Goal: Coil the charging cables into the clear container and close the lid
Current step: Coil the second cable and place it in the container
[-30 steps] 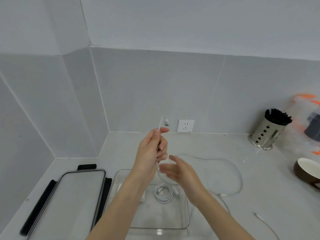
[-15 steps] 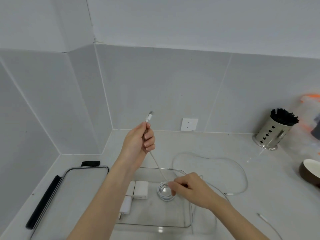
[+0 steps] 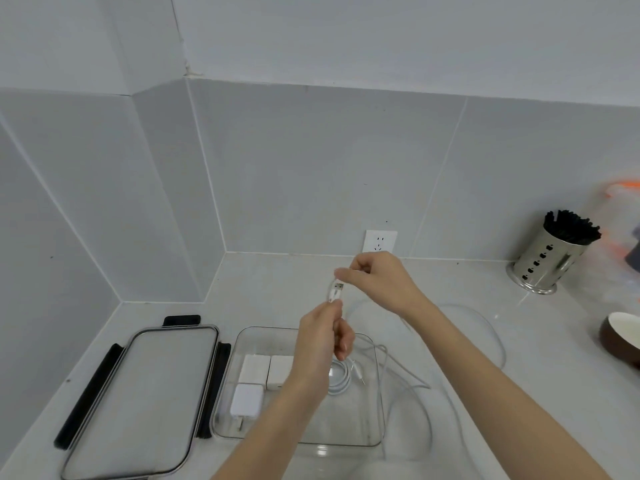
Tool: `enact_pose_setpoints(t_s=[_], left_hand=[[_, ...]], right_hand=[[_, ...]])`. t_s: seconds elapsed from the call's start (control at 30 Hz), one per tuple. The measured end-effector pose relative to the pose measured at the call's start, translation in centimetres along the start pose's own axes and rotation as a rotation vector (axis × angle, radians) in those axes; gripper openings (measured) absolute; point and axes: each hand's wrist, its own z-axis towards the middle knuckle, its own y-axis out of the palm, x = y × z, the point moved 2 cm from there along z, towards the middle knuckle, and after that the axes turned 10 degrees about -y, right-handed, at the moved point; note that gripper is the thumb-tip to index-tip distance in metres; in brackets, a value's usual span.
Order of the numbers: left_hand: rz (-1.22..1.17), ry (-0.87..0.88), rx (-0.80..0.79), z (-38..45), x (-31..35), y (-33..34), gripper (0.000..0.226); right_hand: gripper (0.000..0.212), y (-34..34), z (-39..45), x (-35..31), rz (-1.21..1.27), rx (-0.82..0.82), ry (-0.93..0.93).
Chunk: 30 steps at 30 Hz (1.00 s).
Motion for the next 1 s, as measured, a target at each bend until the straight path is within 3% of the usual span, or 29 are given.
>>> enact_pose_setpoints(t_s=[0.13,0.37,0.5,0.57,0.7,0.83,0.9,1.0], left_hand=[[-0.045,0.055,0.091,0.4,-0.9,-0.1,0.026],[0.02,0.149,-0.038,0.5,-1.3,-0.4,0.044],[-0.129,0.081,-0.084,1.6,-0.9,-0.8,0.043],[-0.276,-0.017,-0.15,2.3,-0.5,-1.0,0.044],[-0.51,-0.223,-0.264,3.1,0.7,-1.5,0.05],[-0.466,-0.182,-0.312,3.4,1.9,-2.4,0.052],[-0.416,-0.166,-0.337,3.2,2.5,-2.8,0.051],[-0.236,-0.13,-0.362,1.9,3.0,-2.8,0.047]], right_hand=[[0.026,0.5,-1.3,-2.6,0.057,-0.026,-0.075],[0.028,0.7,-1.3,-1.9,0.117,0.083,0.025],[0.029,0.7,-1.7,-2.0,0.223,0.083,0.017],[0.025,1.2,-2.7,-2.7,0.123,0.038,-0.1],[0.03,3.4,-5.5,-2.6,-0.369,-0.169,-0.397],[0.023,4.9,-7.4,0.1,-0.548,-0.297,-0.436],[0.018,5.0,-7.5,2.5,-0.605,-0.252,-0.44],[0.013,4.7,-7.1,5.0,-0.553,-0.301,-0.401]])
